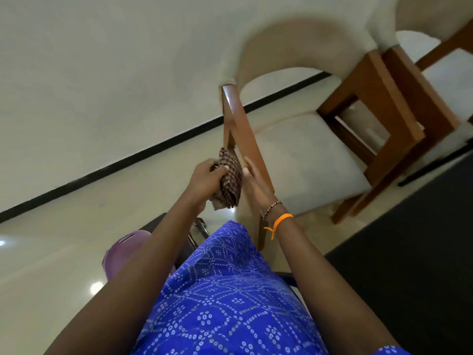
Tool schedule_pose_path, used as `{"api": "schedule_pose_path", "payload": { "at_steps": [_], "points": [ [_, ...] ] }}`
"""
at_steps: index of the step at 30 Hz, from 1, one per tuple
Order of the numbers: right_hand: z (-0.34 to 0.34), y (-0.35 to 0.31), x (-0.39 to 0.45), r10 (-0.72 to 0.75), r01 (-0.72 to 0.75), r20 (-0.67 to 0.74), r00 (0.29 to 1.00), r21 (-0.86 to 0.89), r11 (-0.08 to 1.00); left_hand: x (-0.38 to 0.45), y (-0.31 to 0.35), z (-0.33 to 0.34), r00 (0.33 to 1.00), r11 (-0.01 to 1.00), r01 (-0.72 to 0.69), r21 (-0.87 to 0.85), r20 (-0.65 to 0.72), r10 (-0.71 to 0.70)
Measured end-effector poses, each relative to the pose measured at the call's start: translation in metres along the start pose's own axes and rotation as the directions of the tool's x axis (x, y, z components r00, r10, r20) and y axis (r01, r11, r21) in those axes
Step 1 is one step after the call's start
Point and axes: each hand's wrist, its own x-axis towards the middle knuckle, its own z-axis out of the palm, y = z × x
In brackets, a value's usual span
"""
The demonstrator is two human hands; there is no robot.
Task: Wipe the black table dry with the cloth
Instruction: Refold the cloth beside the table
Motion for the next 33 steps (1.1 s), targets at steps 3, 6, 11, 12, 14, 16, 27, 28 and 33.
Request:
{"api": "schedule_pose_path", "payload": {
  "at_steps": [3,6,11,12,14,16,27,28,33],
  "points": [
    [0.006,0.003,0.025,0.226,-0.227,0.03,0.974,0.057,0.972,0.013,0.009,-0.016,0.998,0.99,0.055,-0.132,-0.02,-0.058],
    [0.018,-0.001,0.05,0.267,-0.311,0.176,0.947,0.305,0.9,0.033,0.02,-0.032,0.993,0.948,0.105,-0.3,-0.02,-0.116],
    [0.035,-0.036,0.099,0.188,-0.322,0.269,0.944,0.641,0.697,0.078,0.032,-0.056,0.984,0.869,0.143,-0.474,-0.028,-0.178],
    [0.038,-0.04,0.11,0.181,-0.303,0.254,0.95,0.617,0.726,0.088,0.033,-0.063,0.983,0.855,0.149,-0.497,-0.023,-0.184],
    [0.045,-0.049,0.137,0.158,-0.244,0.198,0.967,0.56,0.792,0.117,0.035,-0.078,0.981,0.831,0.167,-0.531,0.003,-0.195],
    [0.054,-0.058,0.171,0.115,-0.176,0.145,0.983,0.545,0.82,0.152,0.04,-0.091,0.981,0.84,0.183,-0.511,0.044,-0.188],
    [0.125,-0.138,0.425,0.092,-0.019,-0.193,0.977,0.352,0.936,0.408,0.106,-0.203,0.984,0.961,0.157,-0.227,0.114,-0.134],
    [0.128,-0.146,0.446,0.097,-0.017,-0.219,0.971,0.34,0.94,0.429,0.115,-0.21,0.983,0.964,0.155,-0.214,0.129,-0.13],
    [0.121,-0.177,0.512,0.128,-0.011,-0.37,0.92,0.302,0.953,0.512,0.165,-0.22,0.968,0.988,0.118,-0.096,0.232,-0.093]
  ]
}}
